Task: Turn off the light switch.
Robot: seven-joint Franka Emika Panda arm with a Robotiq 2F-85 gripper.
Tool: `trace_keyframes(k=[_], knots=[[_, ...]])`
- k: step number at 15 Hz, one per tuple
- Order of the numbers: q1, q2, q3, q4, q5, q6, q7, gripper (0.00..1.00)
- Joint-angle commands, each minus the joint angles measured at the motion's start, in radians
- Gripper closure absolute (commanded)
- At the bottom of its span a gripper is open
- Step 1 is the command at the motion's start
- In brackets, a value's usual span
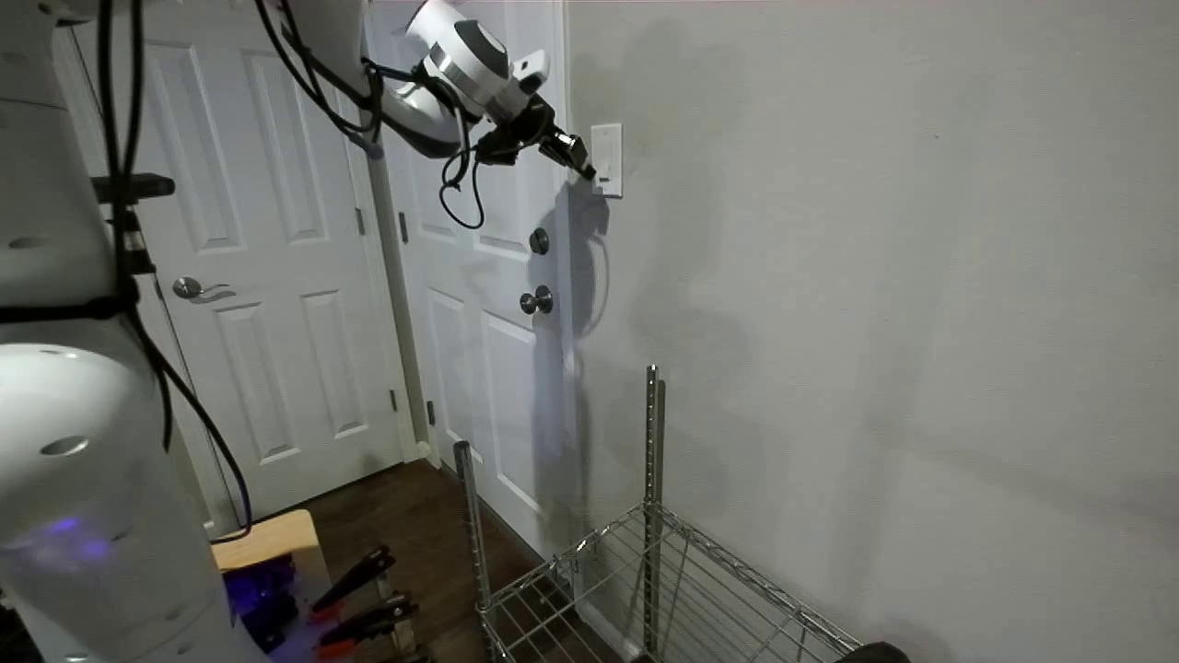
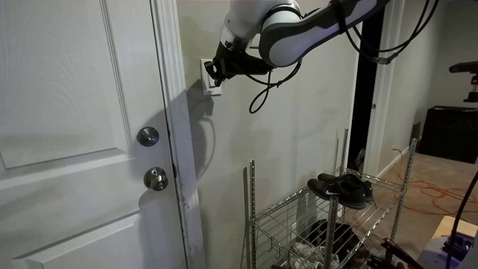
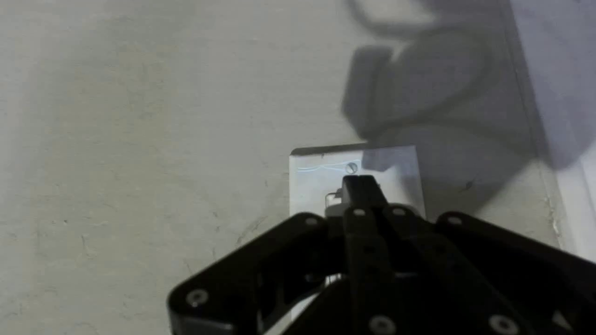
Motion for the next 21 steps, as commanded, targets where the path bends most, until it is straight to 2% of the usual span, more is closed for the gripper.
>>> trace_keyframes(k=[1,5,9,16,20,21], knots=[[0.106,0.040,-0.097,0.055,-0.029,-0.030,0.037,1.00],[0.170,0.063,-0.159,0.089,-0.039,-0.045,0.050,1.00],[0.204,0.097,-0.201,0.138,-0.066,-0.095,0.088,1.00],[0.232,0.110,-0.219,0.153,-0.048,-0.135,0.109,1.00],[0.223,0.054,-0.214,0.082,0.030,-0.119,0.084,1.00],[0.213,0.044,-0.207,0.056,0.111,-0.079,0.032,1.00]])
